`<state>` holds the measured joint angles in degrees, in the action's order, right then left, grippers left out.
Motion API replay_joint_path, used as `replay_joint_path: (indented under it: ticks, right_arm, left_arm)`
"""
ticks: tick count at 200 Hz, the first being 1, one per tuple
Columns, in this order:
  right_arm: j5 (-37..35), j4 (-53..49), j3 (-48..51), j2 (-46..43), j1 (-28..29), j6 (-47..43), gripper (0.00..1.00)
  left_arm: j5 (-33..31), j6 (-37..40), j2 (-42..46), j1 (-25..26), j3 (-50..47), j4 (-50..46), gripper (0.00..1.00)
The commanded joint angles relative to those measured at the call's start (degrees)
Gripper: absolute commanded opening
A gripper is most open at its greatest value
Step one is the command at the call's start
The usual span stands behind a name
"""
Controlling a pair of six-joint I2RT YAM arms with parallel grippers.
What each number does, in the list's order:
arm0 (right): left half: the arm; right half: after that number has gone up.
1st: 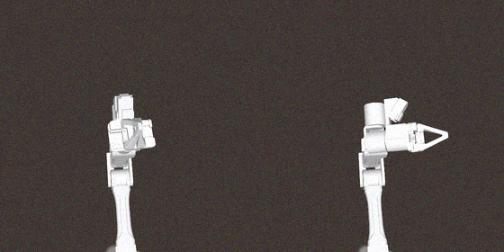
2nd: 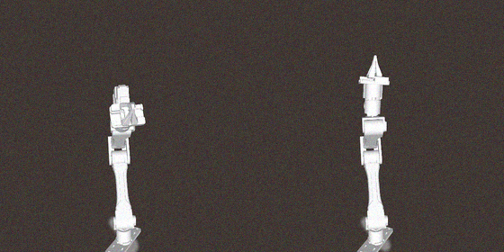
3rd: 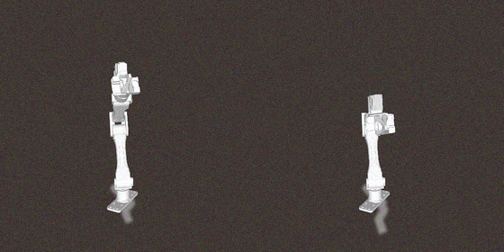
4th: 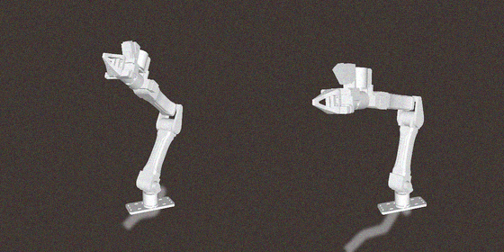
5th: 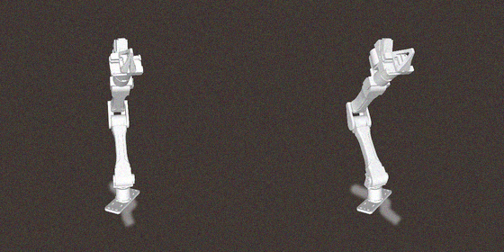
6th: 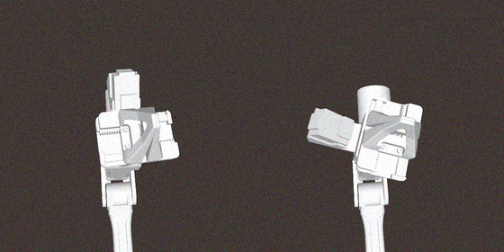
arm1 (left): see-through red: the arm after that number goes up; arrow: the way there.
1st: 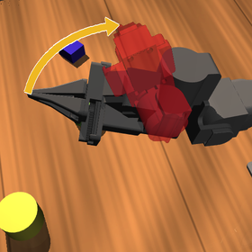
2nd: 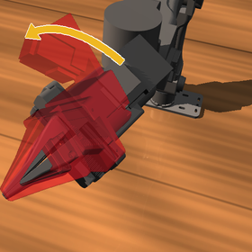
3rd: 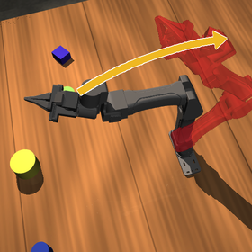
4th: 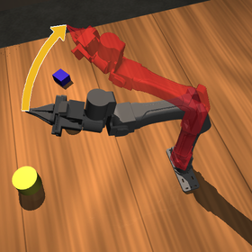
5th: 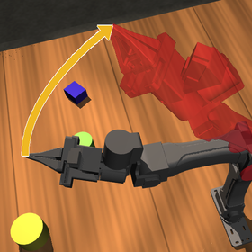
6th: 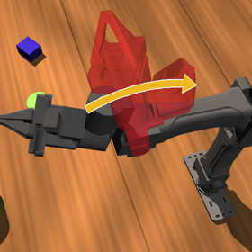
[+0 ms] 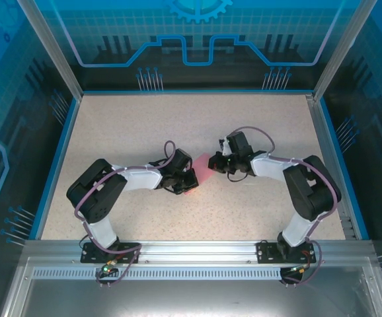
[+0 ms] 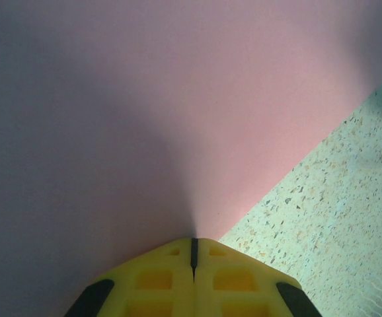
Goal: Fold a paper plane with a square sheet of paper (pick it up from the middle)
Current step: First fold in half a square sheet of paper at the center of the table.
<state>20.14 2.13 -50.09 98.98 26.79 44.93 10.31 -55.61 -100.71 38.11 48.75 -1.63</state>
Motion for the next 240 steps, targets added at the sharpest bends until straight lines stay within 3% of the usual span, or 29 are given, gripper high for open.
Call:
replay_joint_path:
  ticks: [1,95,119,163,240]
  right_arm:
    - [2.32,1.94,0.43,4.88,1.03,2.93,0.04]
    - [-1.5,-6.96,-2.56,10.47,0.55,1.5,0.03]
    - [-2.0,-8.37,-2.65,10.71,0.54,0.62,0.03]
    - [-1.68,-9.57,-3.2,11.13,0.55,-0.49,0.03]
    - [-3.52,-13.46,-4.69,12.19,0.48,-1.32,0.03]
  left_arm:
    - [-1.3,-0.29,-1.47,0.32,-1.84,-9.34,0.04]
    - [2.26,5.63,3.32,0.12,2.24,-3.83,0.08]
    - [5.81,6.04,1.26,-0.66,3.72,0.58,0.09]
    - [5.95,7.49,-3.84,-1.26,5.43,3.23,0.09]
    - [4.99,7.13,-4.48,-1.28,-2.55,4.08,0.08]
